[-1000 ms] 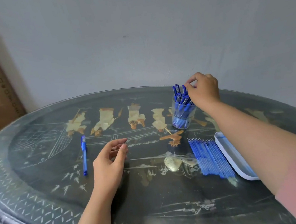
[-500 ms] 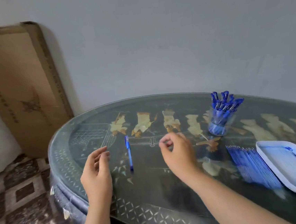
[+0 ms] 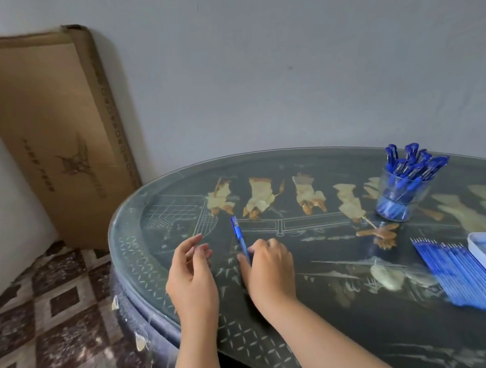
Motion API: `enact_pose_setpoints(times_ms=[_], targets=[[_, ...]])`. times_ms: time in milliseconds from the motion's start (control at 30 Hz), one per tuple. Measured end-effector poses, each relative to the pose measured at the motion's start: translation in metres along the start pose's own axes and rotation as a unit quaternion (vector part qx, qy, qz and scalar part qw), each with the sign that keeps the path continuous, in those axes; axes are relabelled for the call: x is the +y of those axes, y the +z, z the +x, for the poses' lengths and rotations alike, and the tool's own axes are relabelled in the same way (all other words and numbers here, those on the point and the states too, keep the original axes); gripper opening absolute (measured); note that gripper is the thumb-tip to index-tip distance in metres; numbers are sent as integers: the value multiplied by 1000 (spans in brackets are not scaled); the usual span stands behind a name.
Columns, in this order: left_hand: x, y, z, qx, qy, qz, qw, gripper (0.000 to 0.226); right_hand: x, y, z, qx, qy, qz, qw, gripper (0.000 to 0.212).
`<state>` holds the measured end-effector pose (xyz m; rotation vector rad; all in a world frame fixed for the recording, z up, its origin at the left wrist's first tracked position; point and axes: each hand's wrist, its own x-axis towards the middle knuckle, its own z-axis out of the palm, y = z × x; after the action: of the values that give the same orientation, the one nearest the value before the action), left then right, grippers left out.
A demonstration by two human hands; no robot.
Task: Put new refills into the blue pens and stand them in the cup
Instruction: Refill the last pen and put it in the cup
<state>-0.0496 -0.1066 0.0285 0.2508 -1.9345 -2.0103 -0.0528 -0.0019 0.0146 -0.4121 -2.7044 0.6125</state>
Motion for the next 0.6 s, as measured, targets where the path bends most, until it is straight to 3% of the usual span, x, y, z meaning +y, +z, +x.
enact_pose_setpoints(times_ms=[100, 267, 367, 467, 600], targets=[[-2, -1, 1, 1, -1, 11, 1000, 25, -2, 6, 1, 53, -1, 7, 999, 22], [-1, 1, -1, -16, 17, 80, 997, 24, 6, -5, 1, 12, 12, 69, 997, 22], [-7, 4, -2, -67, 79, 160, 982, 31, 27, -25, -7, 7, -13, 120, 993, 14], [-12, 10, -6, -150, 214, 247, 933, 47, 72, -55, -20, 8, -50, 120, 992, 6], [-3, 32, -30, -287, 297, 303, 859, 32, 141, -97, -42, 36, -44, 88, 995, 8]])
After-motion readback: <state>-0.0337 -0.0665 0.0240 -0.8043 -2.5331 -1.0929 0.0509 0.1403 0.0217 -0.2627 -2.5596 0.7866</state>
